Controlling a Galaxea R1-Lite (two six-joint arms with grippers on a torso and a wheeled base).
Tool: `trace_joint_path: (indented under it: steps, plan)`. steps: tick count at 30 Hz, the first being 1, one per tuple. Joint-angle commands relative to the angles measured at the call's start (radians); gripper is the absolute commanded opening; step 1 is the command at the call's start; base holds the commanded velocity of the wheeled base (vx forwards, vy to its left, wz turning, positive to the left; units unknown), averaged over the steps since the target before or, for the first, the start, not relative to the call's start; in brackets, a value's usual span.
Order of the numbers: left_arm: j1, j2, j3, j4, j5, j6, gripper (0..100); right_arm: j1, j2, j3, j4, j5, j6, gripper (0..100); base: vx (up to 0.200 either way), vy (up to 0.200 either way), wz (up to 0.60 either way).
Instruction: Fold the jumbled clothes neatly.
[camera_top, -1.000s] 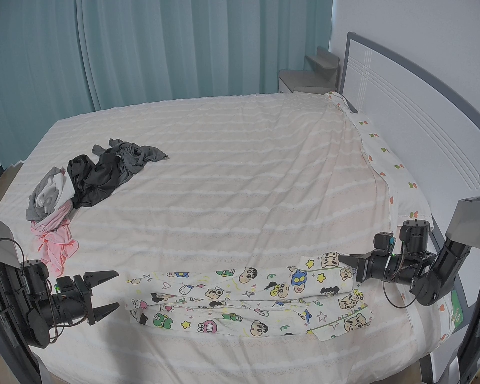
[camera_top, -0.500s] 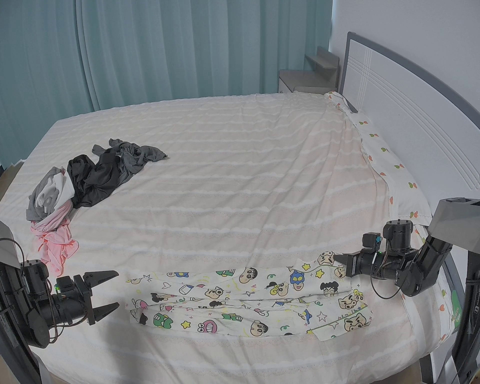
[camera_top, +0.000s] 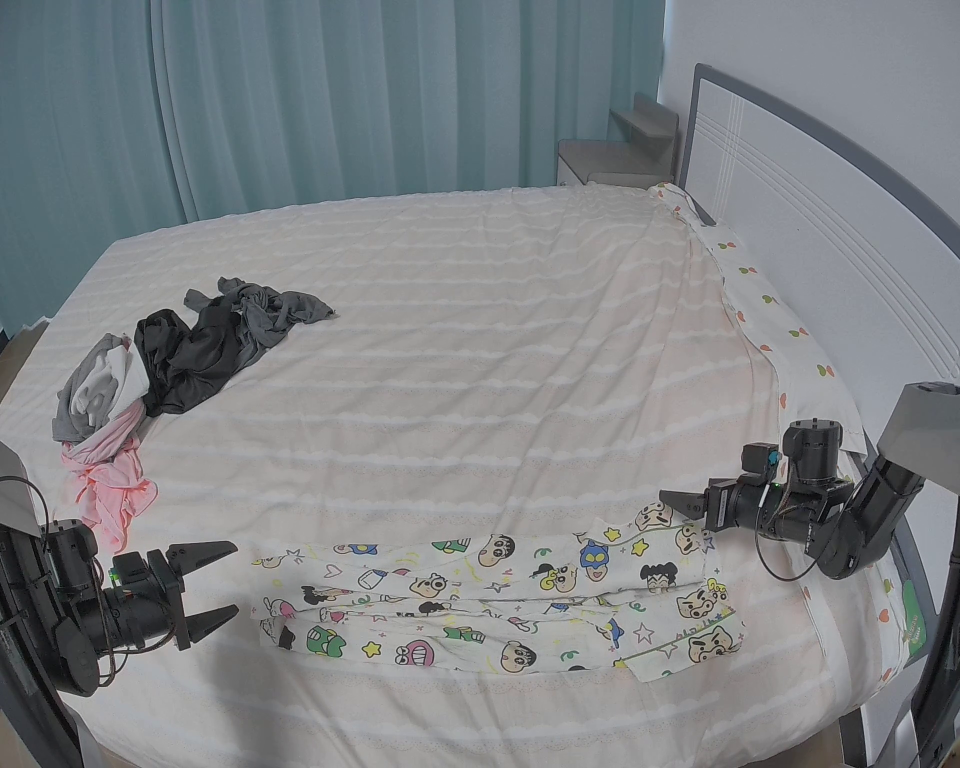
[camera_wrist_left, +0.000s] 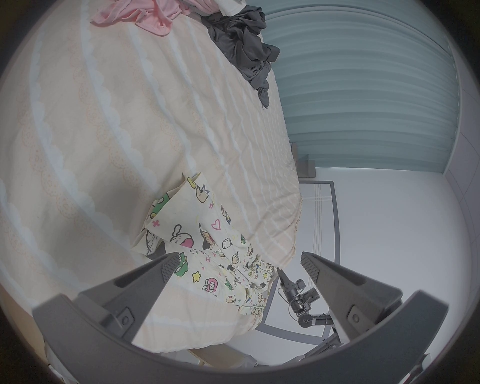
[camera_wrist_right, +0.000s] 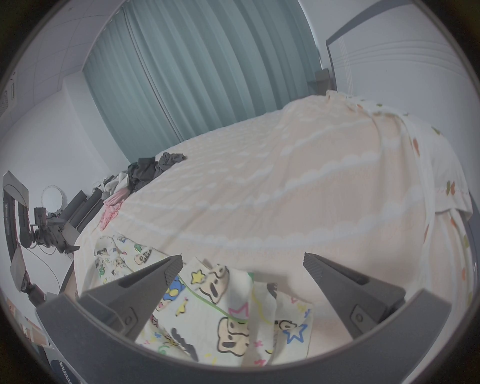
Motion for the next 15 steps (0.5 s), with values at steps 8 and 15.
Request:
trace_joint_path:
  steps: [8,15]
  plan:
    - [0.0,0.001,0.015,-0.018,0.002,0.0,100,0.185,-0.103,0.073,0.02,0.004,0.131,100,0.0,0.0,0.0]
    - [0.0,0.001,0.013,-0.018,0.0,0.0,100,0.171,0.042,0.068,0.015,0.001,0.168,100,0.0,0.0,0.0]
